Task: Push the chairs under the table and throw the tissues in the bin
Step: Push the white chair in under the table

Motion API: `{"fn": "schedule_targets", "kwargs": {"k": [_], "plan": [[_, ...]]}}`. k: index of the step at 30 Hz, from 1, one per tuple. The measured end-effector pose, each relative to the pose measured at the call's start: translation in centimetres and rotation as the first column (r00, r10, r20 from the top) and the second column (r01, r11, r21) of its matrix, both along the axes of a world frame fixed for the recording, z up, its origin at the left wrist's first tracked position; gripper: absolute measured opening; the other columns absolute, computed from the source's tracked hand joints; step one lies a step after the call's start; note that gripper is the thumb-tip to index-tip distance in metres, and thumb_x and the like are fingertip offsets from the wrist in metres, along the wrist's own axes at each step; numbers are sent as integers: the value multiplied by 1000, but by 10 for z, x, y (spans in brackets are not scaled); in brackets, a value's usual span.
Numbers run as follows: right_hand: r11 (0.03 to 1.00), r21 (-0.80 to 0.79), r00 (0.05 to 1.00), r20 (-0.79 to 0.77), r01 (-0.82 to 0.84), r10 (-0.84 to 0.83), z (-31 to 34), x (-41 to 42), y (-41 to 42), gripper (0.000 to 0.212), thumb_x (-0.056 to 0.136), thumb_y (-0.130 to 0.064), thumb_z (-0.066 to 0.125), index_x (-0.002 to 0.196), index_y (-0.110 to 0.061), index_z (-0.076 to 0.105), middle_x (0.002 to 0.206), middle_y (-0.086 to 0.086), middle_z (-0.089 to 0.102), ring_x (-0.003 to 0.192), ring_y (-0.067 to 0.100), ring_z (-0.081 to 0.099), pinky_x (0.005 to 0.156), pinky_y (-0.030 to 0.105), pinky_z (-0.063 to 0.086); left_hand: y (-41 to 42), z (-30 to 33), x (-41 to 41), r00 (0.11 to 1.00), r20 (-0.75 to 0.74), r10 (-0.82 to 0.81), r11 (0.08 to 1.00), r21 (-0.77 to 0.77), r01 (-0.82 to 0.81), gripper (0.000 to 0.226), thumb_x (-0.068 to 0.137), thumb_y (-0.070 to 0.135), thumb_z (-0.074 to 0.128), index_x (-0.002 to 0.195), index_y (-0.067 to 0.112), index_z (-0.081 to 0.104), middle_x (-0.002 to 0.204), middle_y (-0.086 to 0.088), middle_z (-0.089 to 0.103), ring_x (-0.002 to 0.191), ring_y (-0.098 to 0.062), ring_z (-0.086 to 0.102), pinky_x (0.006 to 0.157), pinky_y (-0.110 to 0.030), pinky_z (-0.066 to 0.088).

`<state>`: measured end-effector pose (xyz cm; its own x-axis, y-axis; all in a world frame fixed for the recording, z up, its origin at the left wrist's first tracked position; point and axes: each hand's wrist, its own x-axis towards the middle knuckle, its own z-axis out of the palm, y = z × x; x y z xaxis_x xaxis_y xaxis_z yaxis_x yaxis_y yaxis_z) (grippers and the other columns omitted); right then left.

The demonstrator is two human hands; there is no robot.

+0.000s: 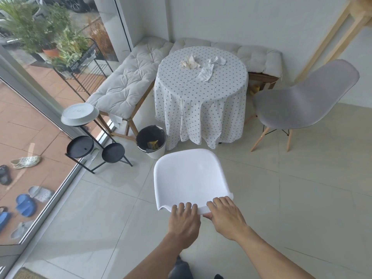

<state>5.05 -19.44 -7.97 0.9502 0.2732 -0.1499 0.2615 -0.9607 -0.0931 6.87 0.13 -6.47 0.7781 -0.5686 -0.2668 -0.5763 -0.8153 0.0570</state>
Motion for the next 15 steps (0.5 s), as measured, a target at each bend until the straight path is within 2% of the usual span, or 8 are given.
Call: {"fn": "schedule_targets", "kwargs": {"k": [4, 6, 9, 15], "plan": [[998, -5, 998, 7, 62, -62, 0, 23, 21, 56, 104, -59, 20, 108, -18, 58, 97, 0, 60, 90, 27, 55, 90, 39, 47, 21, 2, 33, 995, 2, -95, 995, 12, 95, 21, 98, 18, 37, 101, 13, 57, 100, -6, 50, 86, -32, 46, 77, -47, 38], [996, -6, 996, -2, 84, -84, -1, 32, 28, 57, 104, -60, 18, 109, -19, 58, 98, 0, 60, 92, 27, 55, 91, 39, 46, 28, 6, 50, 994, 13, -111, 994, 5, 111, 15, 96, 20, 47, 100, 13, 60, 96, -5, 53, 82, -31, 49, 75, -46, 43], [994, -1, 994, 0, 112, -112, -1, 49, 32, 60, 104, -61, 15, 110, -21, 59, 98, -1, 60, 92, 26, 55, 91, 39, 46, 33, 13, 71, 989, 17, -148, 989, 7, 147, 8, 85, 23, 67, 89, 16, 64, 83, -2, 57, 70, -27, 52, 63, -41, 48], [989, -6, 989, -5, 148, -148, -3, 93, 35, 51, 105, -60, 24, 108, -22, 57, 95, -2, 59, 89, 25, 54, 90, 39, 46, 33, 7, 123, 983, 37, -182, 983, -2, 182, 11, 80, 24, 71, 81, 16, 64, 76, 0, 55, 63, -25, 50, 57, -38, 49]]}}
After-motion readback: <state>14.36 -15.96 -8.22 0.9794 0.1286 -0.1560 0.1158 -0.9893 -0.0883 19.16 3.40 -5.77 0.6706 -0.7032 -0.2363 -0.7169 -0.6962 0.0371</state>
